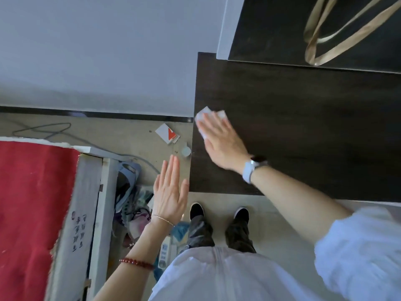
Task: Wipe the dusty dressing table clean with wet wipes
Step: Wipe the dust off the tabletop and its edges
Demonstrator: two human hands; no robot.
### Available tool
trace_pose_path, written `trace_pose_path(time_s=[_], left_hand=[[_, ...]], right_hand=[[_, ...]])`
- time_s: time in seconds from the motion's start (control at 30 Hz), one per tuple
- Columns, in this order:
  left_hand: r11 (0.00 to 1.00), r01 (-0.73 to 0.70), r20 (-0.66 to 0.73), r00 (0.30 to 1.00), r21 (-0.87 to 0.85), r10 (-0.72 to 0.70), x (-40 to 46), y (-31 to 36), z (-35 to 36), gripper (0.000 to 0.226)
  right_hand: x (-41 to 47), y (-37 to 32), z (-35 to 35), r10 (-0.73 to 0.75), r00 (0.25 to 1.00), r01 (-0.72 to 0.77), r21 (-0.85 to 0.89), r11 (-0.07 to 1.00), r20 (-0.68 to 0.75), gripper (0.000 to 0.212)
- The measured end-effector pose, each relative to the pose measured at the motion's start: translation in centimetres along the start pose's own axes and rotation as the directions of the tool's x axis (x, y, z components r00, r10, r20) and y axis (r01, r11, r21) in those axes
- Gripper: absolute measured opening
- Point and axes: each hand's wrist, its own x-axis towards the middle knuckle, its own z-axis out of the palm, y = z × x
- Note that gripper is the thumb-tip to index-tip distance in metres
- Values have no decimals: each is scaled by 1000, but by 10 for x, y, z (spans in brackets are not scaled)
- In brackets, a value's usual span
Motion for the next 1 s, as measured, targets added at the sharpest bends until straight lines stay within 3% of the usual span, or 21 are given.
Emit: trace_pose_path(time_s=[0.13, 0.27, 0.43, 0.6, 1.0], left_hand=[[996, 44, -92, 994, -73, -51, -1, -3, -14, 68], [999, 19, -90, 996, -48, -23, 4, 9, -19, 72], [967, -94, -30, 994, 236, 104, 1, 38, 7, 62], [884, -229, 104, 973, 407, 204, -10, 76, 42, 57], [779, -449, 368, 880, 438, 301, 6, 212, 122, 55]], right_hand=[[-61, -46, 26, -169, 986, 169, 25, 985, 7, 52], [-110, -55, 41, -165, 986, 165, 14, 986, -22, 50], [-182, -6, 40, 135, 988, -135, -1, 991, -69, 51], [-227, 55, 28, 539, 836, -533, 80, 842, -107, 51], [-274, 145, 8, 727, 680, -705, 185, 684, -95, 58]])
